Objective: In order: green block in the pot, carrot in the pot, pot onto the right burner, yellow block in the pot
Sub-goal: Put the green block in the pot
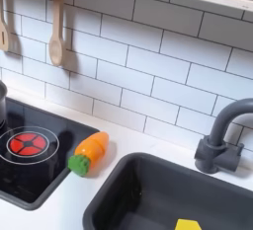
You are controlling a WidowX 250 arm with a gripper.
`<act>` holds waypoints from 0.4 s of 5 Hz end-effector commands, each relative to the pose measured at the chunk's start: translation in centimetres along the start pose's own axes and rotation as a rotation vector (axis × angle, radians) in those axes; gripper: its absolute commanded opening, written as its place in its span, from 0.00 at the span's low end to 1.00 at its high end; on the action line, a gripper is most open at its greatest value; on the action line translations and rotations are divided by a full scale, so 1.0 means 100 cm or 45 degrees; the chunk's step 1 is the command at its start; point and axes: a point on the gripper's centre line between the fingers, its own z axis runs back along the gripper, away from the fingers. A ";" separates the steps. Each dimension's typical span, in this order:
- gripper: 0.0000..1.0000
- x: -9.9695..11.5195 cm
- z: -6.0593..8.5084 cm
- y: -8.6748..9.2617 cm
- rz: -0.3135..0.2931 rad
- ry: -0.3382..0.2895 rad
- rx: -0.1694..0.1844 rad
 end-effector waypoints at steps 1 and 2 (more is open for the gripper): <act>1.00 -0.009 0.007 -0.025 -0.105 -0.016 -0.027; 1.00 -0.013 0.027 -0.039 -0.158 -0.066 -0.064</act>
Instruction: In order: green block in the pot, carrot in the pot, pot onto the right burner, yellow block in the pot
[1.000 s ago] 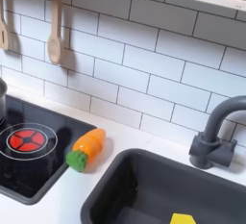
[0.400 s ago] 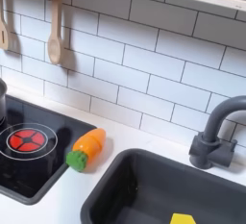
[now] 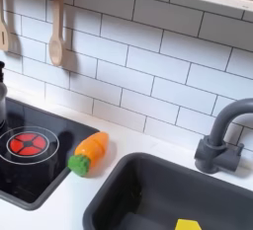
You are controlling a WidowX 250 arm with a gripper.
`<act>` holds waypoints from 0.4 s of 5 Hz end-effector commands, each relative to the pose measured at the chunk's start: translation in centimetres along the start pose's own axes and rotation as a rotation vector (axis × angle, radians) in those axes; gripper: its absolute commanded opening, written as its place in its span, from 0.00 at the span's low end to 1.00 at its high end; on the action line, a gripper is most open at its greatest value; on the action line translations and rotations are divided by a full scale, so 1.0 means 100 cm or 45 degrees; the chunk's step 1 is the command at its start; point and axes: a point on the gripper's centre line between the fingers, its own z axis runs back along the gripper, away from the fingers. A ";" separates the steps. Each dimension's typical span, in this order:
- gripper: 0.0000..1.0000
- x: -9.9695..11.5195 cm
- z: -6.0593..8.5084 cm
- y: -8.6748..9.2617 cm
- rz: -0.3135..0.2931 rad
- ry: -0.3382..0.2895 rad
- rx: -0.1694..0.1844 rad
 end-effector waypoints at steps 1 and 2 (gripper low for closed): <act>1.00 -0.012 0.026 -0.020 -0.136 -0.041 -0.048; 1.00 -0.022 0.031 -0.037 -0.191 -0.036 -0.086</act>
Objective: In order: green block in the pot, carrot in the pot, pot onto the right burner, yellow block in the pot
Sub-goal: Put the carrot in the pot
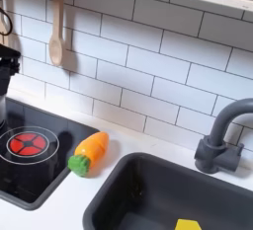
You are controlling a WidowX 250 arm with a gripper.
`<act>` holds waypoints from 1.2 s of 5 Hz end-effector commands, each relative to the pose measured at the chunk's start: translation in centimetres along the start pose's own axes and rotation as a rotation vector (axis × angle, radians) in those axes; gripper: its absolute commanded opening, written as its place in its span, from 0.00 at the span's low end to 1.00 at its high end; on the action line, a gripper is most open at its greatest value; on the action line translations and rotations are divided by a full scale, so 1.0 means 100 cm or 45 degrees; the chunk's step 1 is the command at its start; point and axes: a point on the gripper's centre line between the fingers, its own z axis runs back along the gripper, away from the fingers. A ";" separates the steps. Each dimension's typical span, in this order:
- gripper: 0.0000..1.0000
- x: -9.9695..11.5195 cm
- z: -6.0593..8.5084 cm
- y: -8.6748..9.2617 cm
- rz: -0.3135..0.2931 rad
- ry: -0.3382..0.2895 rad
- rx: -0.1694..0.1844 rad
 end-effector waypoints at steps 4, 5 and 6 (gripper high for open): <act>1.00 -0.027 -0.002 -0.104 -0.279 0.022 -0.131; 1.00 -0.029 -0.003 -0.116 -0.307 0.029 -0.145; 1.00 -0.035 -0.008 -0.128 -0.355 0.051 -0.164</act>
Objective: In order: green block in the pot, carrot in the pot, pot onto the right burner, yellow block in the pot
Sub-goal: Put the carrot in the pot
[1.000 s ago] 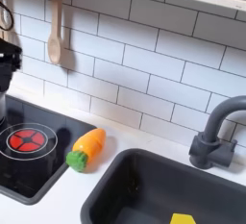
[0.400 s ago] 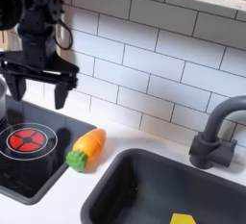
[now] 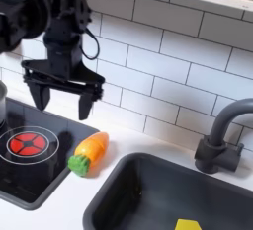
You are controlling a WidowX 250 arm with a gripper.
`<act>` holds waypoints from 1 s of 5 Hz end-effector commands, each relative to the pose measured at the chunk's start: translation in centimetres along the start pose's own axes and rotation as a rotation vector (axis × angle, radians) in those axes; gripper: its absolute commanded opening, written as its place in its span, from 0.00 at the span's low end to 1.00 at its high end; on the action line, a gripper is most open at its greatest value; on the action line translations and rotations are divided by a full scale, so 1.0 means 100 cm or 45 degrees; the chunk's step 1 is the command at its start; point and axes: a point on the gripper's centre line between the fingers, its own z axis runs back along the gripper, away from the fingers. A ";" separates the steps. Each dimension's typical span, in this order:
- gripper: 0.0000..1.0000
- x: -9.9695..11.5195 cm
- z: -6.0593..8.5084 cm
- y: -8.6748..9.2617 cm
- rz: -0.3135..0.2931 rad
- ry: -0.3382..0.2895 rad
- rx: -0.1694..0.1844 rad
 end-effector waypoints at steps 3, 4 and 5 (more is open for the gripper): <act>1.00 -0.010 -0.019 -0.021 -0.088 0.074 -0.026; 1.00 -0.011 -0.026 -0.017 -0.076 0.101 -0.013; 1.00 -0.011 -0.027 -0.016 -0.086 0.103 -0.019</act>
